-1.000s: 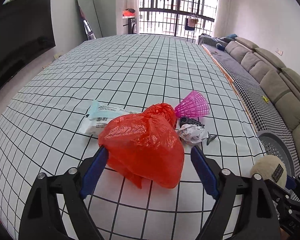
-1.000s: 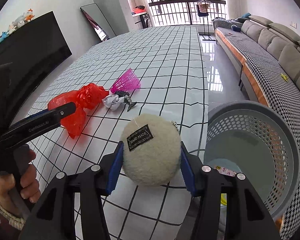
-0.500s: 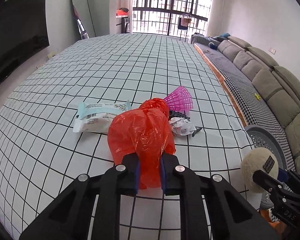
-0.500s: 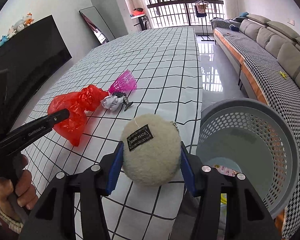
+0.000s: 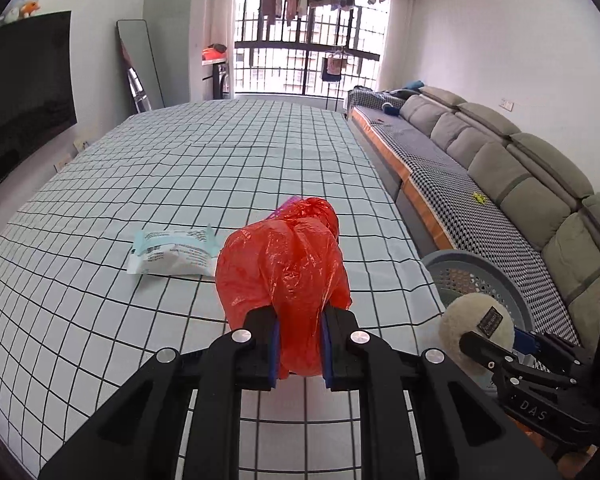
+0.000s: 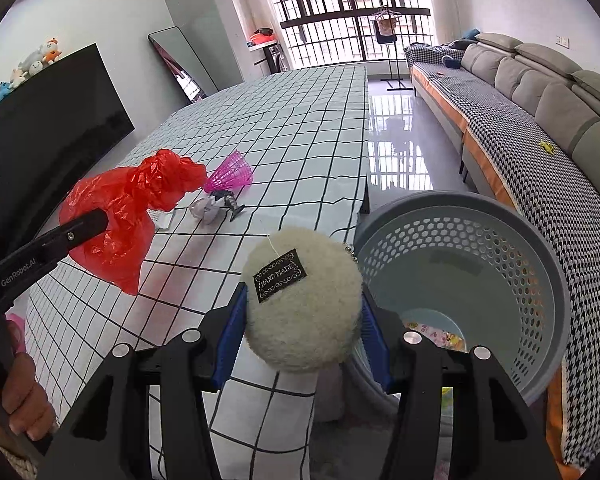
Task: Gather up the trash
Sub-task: 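Carry red bag and beige ball over the basket and open both grippers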
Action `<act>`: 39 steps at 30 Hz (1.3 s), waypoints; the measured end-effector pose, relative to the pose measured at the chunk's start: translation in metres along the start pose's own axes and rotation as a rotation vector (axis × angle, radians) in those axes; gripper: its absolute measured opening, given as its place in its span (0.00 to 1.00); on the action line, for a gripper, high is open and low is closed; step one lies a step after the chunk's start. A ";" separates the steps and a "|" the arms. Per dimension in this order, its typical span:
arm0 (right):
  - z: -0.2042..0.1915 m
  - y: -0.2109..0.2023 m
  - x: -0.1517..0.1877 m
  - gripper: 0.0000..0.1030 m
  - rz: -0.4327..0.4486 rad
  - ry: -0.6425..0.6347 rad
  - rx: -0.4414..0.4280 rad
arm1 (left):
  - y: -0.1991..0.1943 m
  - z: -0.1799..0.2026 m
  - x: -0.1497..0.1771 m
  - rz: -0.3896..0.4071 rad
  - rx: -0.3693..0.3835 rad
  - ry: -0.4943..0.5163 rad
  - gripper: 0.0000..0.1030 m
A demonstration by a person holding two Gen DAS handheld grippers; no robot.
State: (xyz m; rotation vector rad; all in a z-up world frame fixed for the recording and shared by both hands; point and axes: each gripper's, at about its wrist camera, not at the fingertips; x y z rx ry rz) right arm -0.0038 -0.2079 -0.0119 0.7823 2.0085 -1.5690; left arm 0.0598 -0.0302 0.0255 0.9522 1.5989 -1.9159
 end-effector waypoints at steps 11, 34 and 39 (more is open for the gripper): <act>0.062 -0.040 0.021 0.50 0.031 0.084 0.093 | 0.011 0.072 0.011 -0.039 0.099 0.097 0.15; 0.153 -0.019 0.029 0.50 -0.014 0.216 0.155 | 0.073 0.172 0.032 -0.184 0.197 0.260 0.15; 0.161 -0.006 0.025 0.50 -0.034 0.220 0.154 | 0.086 0.178 0.032 -0.206 0.203 0.263 0.15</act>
Point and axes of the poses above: each gripper's, at about its wrist camera, not at the fingertips, and y roughly the way its jaws point, z to its right, x to its underside
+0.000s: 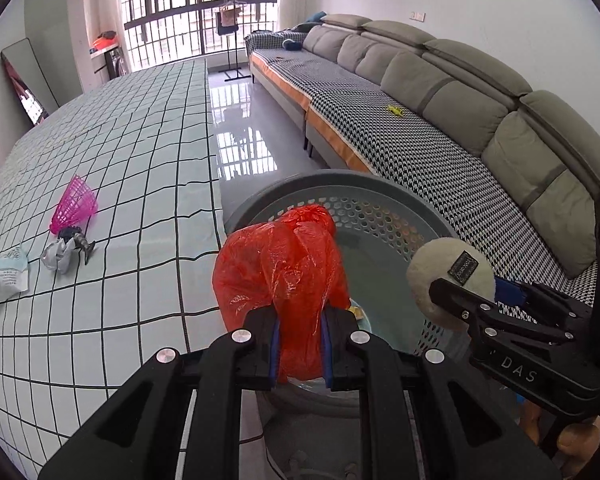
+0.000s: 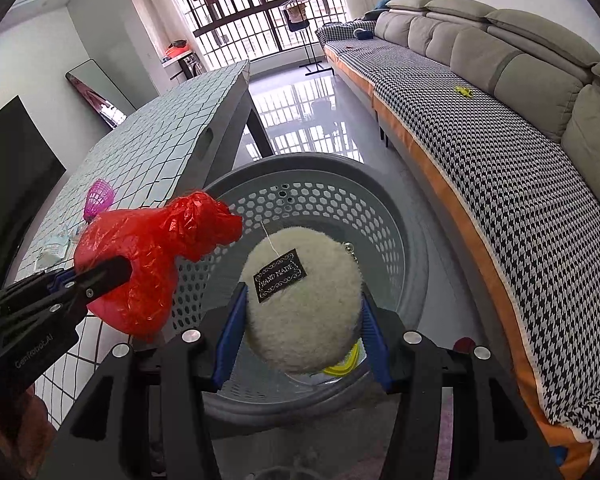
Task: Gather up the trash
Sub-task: 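Carry red bag and beige ball over the basket and open both grippers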
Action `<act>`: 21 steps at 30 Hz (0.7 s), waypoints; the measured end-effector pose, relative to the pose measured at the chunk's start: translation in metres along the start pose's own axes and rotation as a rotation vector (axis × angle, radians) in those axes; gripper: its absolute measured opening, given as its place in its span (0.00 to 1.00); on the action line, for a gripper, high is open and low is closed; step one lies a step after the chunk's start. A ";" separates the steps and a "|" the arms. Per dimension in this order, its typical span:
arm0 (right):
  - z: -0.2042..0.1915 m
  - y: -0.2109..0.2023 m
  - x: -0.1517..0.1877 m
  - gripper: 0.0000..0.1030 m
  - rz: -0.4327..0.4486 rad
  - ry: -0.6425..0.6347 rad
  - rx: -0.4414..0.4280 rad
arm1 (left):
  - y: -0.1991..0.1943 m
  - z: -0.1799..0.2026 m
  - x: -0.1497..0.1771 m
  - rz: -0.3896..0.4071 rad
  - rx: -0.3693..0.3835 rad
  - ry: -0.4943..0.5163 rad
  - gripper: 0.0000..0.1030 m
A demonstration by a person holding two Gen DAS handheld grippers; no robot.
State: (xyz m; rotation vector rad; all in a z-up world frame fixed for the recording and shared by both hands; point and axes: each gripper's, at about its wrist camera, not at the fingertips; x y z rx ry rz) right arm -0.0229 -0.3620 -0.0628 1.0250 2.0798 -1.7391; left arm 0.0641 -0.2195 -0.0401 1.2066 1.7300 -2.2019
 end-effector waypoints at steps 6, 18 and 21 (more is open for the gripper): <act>0.003 0.013 -0.003 0.50 -0.021 0.009 0.000 | 0.013 0.006 -0.003 -0.020 0.006 0.015 0.15; 0.008 0.020 -0.002 0.50 -0.029 0.016 -0.003 | 0.021 0.010 -0.004 -0.043 -0.009 0.019 0.16; 0.010 0.019 -0.002 0.53 -0.022 0.019 -0.003 | 0.021 0.010 -0.004 -0.044 -0.007 0.014 0.18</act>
Point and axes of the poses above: each gripper's, at about its wrist camera, not at the fingertips, and y roughly the way its jaws point, z to its right, x to its underside
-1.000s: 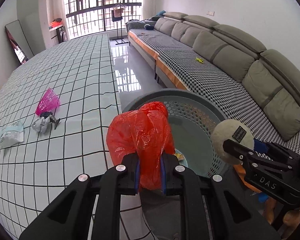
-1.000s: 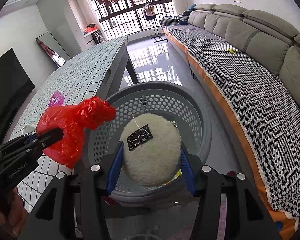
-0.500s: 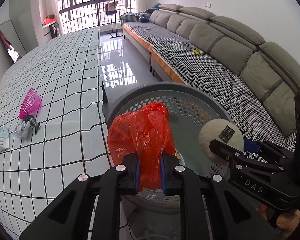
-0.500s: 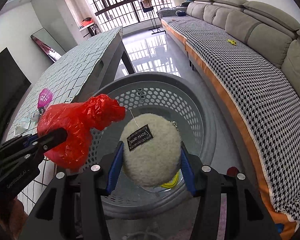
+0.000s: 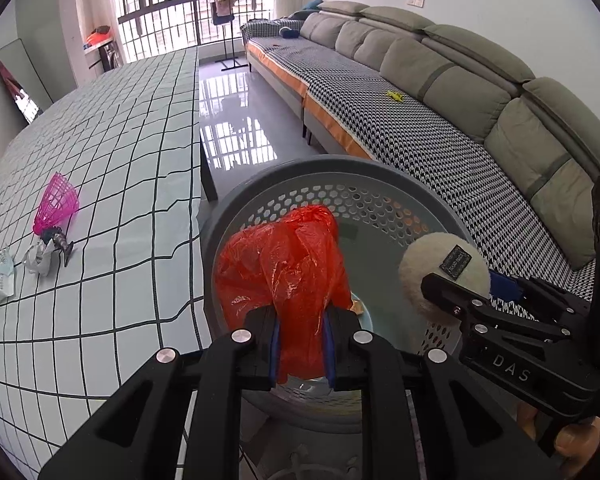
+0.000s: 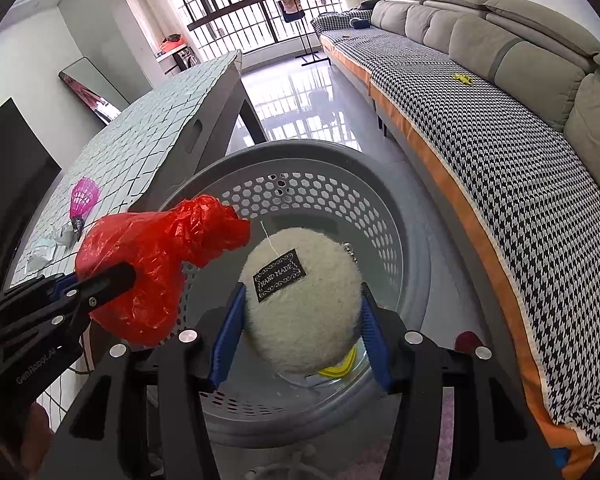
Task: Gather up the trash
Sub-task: 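Carry red bag and beige ball over the basket and open both grippers, then move both open grippers from the basket back toward the remaining table items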
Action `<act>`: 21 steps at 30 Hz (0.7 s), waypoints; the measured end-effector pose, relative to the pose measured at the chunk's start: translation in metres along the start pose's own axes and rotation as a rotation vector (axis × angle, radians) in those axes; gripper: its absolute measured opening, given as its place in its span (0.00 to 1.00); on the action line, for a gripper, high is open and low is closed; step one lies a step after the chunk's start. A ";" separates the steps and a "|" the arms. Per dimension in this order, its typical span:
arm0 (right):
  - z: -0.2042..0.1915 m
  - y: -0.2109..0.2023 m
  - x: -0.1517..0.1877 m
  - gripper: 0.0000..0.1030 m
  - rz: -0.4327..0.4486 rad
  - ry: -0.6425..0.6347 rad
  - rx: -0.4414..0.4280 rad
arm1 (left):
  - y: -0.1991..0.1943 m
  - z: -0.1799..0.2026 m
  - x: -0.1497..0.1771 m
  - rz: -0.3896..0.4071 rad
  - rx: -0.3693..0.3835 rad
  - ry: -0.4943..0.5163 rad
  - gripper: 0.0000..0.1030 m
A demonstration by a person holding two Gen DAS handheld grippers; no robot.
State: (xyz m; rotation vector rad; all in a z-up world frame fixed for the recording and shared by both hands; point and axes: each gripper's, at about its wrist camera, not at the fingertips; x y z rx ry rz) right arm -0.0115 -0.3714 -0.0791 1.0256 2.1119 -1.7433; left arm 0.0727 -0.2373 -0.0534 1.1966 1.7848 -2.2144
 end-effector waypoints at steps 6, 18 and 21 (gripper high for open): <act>-0.001 -0.006 -0.001 0.66 0.023 -0.004 -0.004 | -0.003 -0.001 0.002 0.000 -0.015 0.002 0.29; -0.002 -0.016 0.000 0.67 0.040 0.005 -0.005 | -0.017 -0.008 0.003 0.036 -0.039 -0.018 0.53; -0.002 -0.019 0.001 0.67 0.046 0.010 -0.005 | -0.021 -0.007 0.003 0.044 -0.042 -0.020 0.56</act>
Point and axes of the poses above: each gripper's, at about its wrist camera, not at the fingertips, and y roughly the way its jaws point, z to its right, x to its underside
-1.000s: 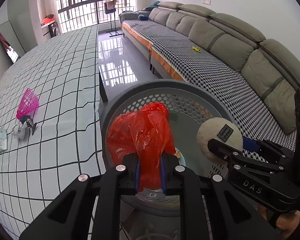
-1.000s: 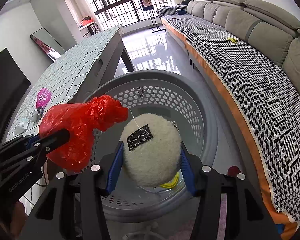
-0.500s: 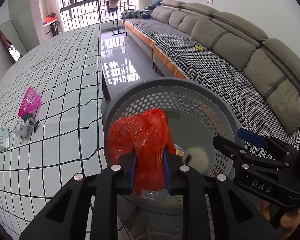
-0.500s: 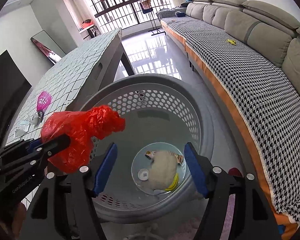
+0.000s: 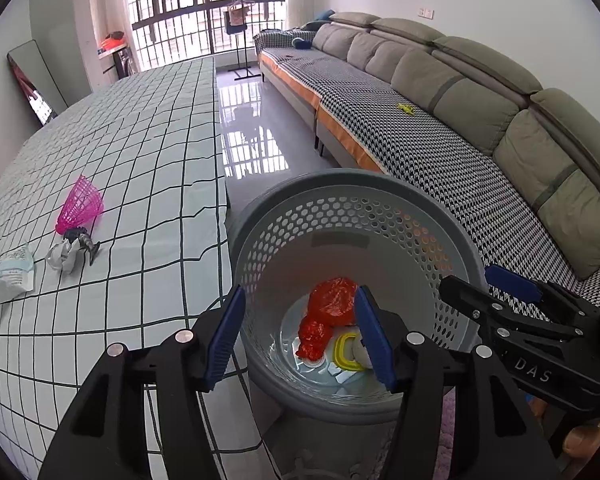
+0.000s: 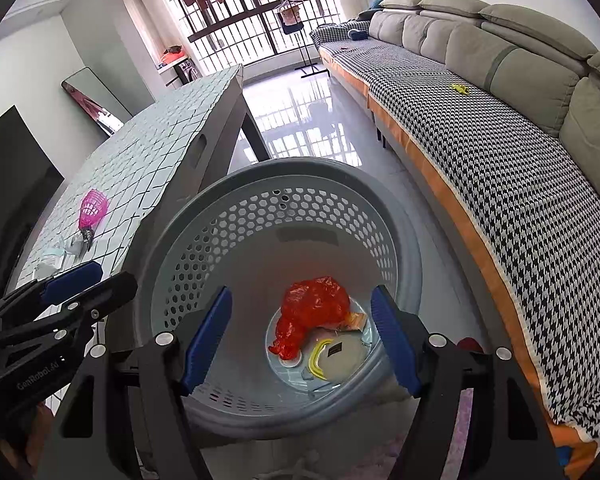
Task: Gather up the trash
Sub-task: 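Move both open grippers from the basket back toward the remaining table items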
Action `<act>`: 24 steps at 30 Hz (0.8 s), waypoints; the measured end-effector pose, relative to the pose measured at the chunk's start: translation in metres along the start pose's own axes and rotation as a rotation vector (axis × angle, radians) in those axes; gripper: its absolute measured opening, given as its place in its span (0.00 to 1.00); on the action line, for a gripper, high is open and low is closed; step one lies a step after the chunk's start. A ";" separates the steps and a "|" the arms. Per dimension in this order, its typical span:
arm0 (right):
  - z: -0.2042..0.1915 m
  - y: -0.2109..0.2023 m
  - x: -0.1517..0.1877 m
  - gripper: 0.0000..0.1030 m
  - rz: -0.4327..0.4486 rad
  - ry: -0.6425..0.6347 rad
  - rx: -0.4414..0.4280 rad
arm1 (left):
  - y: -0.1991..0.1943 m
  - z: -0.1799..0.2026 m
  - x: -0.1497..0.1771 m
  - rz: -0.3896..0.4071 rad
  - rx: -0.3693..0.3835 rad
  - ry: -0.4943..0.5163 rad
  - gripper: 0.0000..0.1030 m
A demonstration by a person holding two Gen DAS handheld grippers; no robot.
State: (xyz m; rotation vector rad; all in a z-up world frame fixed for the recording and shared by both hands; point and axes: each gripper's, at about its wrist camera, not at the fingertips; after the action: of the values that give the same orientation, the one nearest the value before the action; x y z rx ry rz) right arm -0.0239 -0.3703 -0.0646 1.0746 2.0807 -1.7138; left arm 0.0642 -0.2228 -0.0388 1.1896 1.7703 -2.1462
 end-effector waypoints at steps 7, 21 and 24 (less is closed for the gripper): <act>-0.001 -0.009 0.002 0.67 0.013 0.003 0.001 | -0.011 -0.004 0.000 0.022 -0.006 -0.005 0.60; -0.004 -0.022 0.000 0.67 0.041 0.007 -0.008 | -0.034 -0.013 -0.002 0.078 -0.047 -0.016 0.68; -0.006 -0.023 -0.004 0.67 0.041 0.004 0.000 | -0.039 -0.019 -0.002 0.087 -0.040 -0.024 0.69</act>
State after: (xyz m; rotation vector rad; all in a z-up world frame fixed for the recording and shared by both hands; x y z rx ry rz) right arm -0.0350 -0.3669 -0.0435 1.1132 2.0464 -1.6941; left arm 0.0533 -0.1951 -0.0072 1.2023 1.7104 -2.0586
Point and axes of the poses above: each gripper's, at about its wrist camera, not at the fingertips, and y roughly the way its jaws point, z to its right, x to its underside
